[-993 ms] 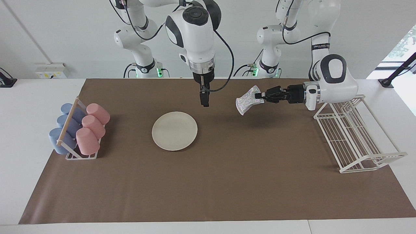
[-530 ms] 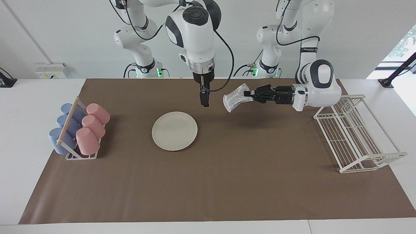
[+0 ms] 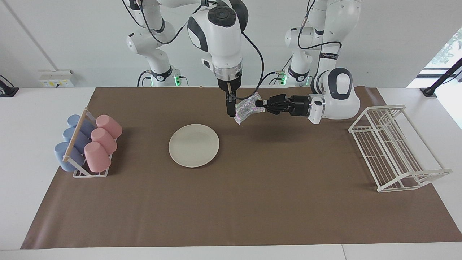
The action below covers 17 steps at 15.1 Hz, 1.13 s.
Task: Wipe plate with sponge
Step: 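Close the right gripper on the scrubber held by the left gripper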
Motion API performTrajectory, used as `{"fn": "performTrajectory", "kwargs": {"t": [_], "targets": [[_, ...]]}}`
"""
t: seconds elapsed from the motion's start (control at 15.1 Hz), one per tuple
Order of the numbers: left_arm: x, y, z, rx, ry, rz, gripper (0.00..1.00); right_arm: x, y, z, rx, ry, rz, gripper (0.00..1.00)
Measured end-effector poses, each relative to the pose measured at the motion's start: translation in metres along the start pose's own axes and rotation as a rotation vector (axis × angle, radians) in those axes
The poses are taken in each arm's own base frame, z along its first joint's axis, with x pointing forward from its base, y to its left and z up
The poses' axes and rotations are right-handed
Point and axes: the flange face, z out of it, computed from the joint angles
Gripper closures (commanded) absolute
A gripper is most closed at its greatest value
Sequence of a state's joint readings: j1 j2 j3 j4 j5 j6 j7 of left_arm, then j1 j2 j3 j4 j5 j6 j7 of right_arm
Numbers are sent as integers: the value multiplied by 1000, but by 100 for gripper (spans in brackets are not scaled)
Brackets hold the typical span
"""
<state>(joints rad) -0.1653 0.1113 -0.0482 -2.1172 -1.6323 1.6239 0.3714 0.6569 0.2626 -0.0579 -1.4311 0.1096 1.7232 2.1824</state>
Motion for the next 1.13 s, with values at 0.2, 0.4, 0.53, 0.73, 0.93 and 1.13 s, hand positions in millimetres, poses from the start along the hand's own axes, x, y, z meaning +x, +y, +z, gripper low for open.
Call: {"fn": "performTrajectory", "kwargs": {"t": [0.2, 0.4, 0.53, 0.73, 0.93, 1.13], "targets": [[0, -1, -1, -2, 2, -2, 100, -6, 6, 6, -10, 7, -16, 0], [0, -1, -1, -2, 2, -4, 100, -5, 5, 6, -9, 8, -19, 0], [0, -2, -1, -3, 1, -4, 100, -4, 5, 6, -2, 17, -31, 0], [0, -2, -3, -5, 1, -6, 100, -3, 4, 3, 5, 20, -152, 0], [-1, -4, -4, -6, 1, -9, 100, -3, 4, 3, 7, 19, -203, 0], [-1, -4, -4, -8, -2, -10, 100, -8, -3, -5, 79, -21, -228, 0]]}}
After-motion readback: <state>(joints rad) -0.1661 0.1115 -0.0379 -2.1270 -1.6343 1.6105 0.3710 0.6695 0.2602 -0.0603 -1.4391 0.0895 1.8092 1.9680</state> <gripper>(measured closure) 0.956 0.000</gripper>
